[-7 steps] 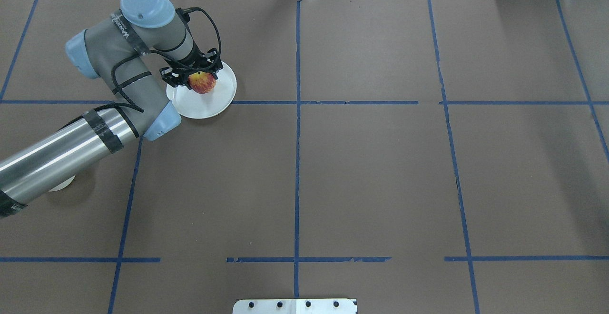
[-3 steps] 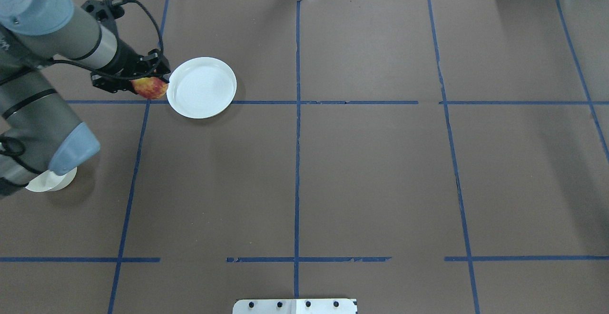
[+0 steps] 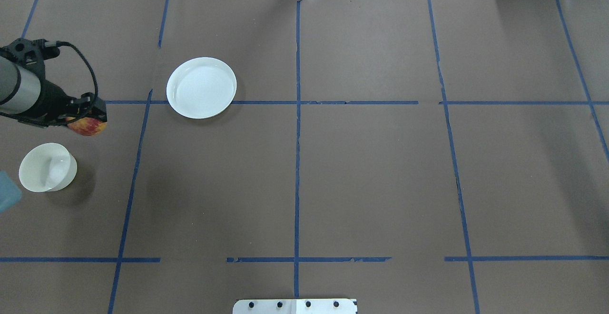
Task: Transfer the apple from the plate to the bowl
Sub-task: 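Lift the apple with the left gripper and carry it toward the white bowl, then lower the apple into the white bowl and open the left gripper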
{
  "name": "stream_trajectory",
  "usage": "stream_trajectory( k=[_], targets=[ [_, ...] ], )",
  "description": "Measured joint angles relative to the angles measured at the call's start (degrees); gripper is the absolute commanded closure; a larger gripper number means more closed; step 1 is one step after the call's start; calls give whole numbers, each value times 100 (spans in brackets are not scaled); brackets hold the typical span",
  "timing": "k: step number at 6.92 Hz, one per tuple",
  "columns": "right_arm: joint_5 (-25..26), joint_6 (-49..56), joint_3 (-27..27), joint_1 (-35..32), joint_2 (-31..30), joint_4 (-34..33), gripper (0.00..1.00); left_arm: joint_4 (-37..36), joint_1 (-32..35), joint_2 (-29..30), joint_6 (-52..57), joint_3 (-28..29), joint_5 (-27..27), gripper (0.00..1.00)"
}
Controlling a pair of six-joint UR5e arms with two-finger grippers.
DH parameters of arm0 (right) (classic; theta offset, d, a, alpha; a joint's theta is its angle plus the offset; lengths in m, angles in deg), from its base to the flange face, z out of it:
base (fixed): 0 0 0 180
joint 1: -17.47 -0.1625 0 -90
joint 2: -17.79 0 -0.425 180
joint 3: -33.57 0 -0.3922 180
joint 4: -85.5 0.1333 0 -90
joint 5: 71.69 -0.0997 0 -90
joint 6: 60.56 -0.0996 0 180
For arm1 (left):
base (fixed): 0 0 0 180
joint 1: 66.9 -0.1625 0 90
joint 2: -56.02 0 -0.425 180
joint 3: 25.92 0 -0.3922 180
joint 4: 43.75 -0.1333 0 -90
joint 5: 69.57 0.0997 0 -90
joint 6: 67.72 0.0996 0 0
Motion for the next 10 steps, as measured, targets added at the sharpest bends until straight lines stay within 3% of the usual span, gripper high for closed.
stream_trajectory(
  k=[2,3,10],
  targets=[
    [0,0,0,0,0,0,0,1205,10,-1258,276,30,-4,100],
    [0,0,0,0,0,0,0,1566,9,-1562,407,209,-4,100],
    [0,2,0,0,0,0,0,1717,-47,-1215,429,799,-17,100]
  ],
)
